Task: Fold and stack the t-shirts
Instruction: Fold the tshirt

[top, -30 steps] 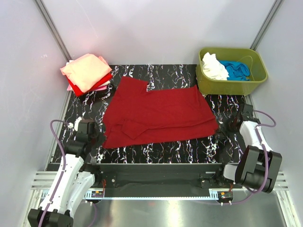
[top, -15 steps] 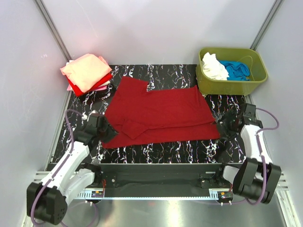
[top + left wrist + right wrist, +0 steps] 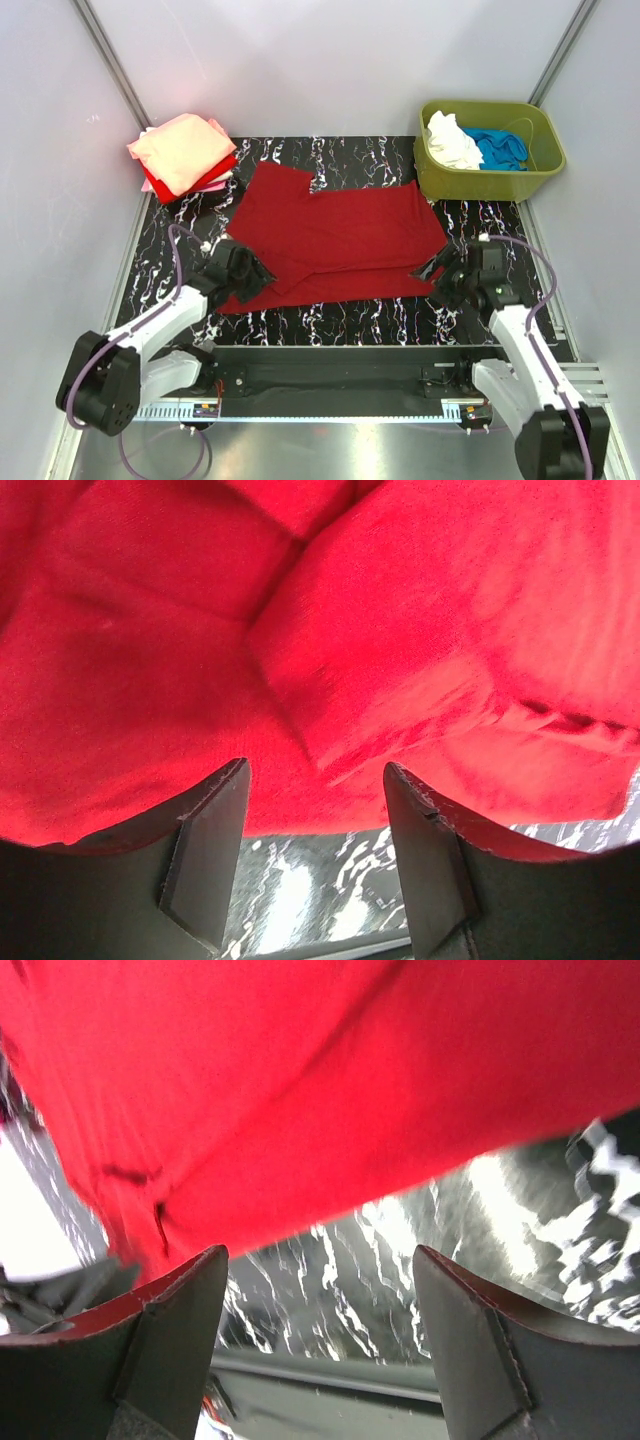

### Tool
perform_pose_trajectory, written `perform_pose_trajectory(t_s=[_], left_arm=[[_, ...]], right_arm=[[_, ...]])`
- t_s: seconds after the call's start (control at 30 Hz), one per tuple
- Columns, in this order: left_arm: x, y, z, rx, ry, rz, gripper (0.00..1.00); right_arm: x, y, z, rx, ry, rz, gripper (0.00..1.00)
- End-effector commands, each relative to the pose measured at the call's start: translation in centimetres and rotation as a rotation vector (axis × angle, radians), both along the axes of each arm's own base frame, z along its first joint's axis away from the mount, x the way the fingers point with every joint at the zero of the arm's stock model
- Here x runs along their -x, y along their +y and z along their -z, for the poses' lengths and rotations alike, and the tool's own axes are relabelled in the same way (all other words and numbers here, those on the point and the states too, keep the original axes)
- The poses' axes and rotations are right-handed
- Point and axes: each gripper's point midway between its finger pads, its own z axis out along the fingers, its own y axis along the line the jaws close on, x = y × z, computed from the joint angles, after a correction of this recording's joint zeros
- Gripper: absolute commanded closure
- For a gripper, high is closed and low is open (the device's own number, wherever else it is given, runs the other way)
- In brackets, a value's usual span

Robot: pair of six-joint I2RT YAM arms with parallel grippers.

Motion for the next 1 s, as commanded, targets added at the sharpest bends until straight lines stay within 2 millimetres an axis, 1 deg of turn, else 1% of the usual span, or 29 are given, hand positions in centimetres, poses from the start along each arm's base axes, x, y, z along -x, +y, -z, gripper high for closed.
perform_pose_trajectory(t_s=[0.0,0.07,0.1,0.13,0.2,0.23,0.33,0.47,0.53,0.6,0.63,0.7,0.73,0.77,0.83,0.87,0.9,0.93,0.97], left_arm=[[-2.0,-1.0,-0.7,0.042,-0.080,-0.014,0.40],[-2.3,-1.3,-0.6,0.047,-0.085,-0.015,0.41],[-2.3,-1.4,-0.1,0.043,-0.071,-0.014,0.42],[-2.3,-1.7,-0.1,0.047,-0.073,-0.011,0.43],[-2.3,-2.0,0.4,0.047,-0.061,-0.008,0.44],[-2.4,-2.3,0.4,0.053,-0.063,-0.003,0.44],[-2.7,-2.3,0.9,0.036,-0.068,-0.017,0.47],[-3.1,-2.5,0.7,0.036,-0.084,-0.025,0.57],[-3.5,-2.5,0.4,0.029,-0.098,-0.030,0.67],[-4.1,-2.7,-0.2,0.027,-0.116,-0.030,0.81],[-4.2,-2.5,-0.2,0.012,-0.115,-0.029,0.86],[-5.0,-2.8,-0.9,0.007,-0.126,-0.023,0.95],[-5.2,-2.9,-1.0,0.001,-0.126,-0.019,0.98],[-5.8,-3.2,-1.4,0.001,-0.132,-0.016,0.99],[-6.3,-3.6,-1.6,0.005,-0.132,-0.008,1.00],[-7.1,-4.0,-2.5,0.013,-0.148,-0.007,1.00],[-7.4,-4.2,-2.1,0.003,-0.130,-0.003,1.00],[-7.8,-4.3,-2.3,-0.004,-0.126,-0.002,1.00],[-8.9,-4.8,-3.5,0.004,-0.147,-0.001,1.00]], right_arm=[[-0.8,1.5,-1.8,-0.064,-0.135,0.039,0.19],[-0.3,2.0,-1.1,-0.089,-0.145,0.036,0.20],[-0.4,2.5,-1.1,-0.098,-0.164,0.021,0.20],[0.0,2.8,-0.1,-0.106,-0.144,0.020,0.20],[0.0,3.5,0.5,-0.118,-0.159,-0.002,0.20],[0.4,3.6,1.6,-0.117,-0.130,0.001,0.20],[0.4,3.9,2.4,-0.110,-0.128,-0.002,0.21],[0.3,4.1,2.9,-0.099,-0.111,-0.013,0.20],[0.1,4.3,3.1,-0.098,-0.103,-0.019,0.21],[0.1,4.5,3.2,-0.101,-0.100,-0.026,0.21],[0.0,4.5,3.4,-0.099,-0.093,-0.028,0.20],[0.0,4.6,3.4,-0.101,-0.092,-0.032,0.20],[0.0,4.6,3.6,-0.101,-0.088,-0.033,0.20],[-0.1,4.7,3.5,-0.101,-0.089,-0.035,0.21],[-0.1,4.7,3.7,-0.101,-0.083,-0.036,0.21],[-0.1,4.8,3.7,-0.102,-0.084,-0.039,0.20],[-0.1,4.8,3.7,-0.103,-0.084,-0.040,0.20],[-0.1,4.8,3.9,-0.101,-0.078,-0.038,0.20],[-0.1,4.8,3.9,-0.101,-0.079,-0.040,0.20]])
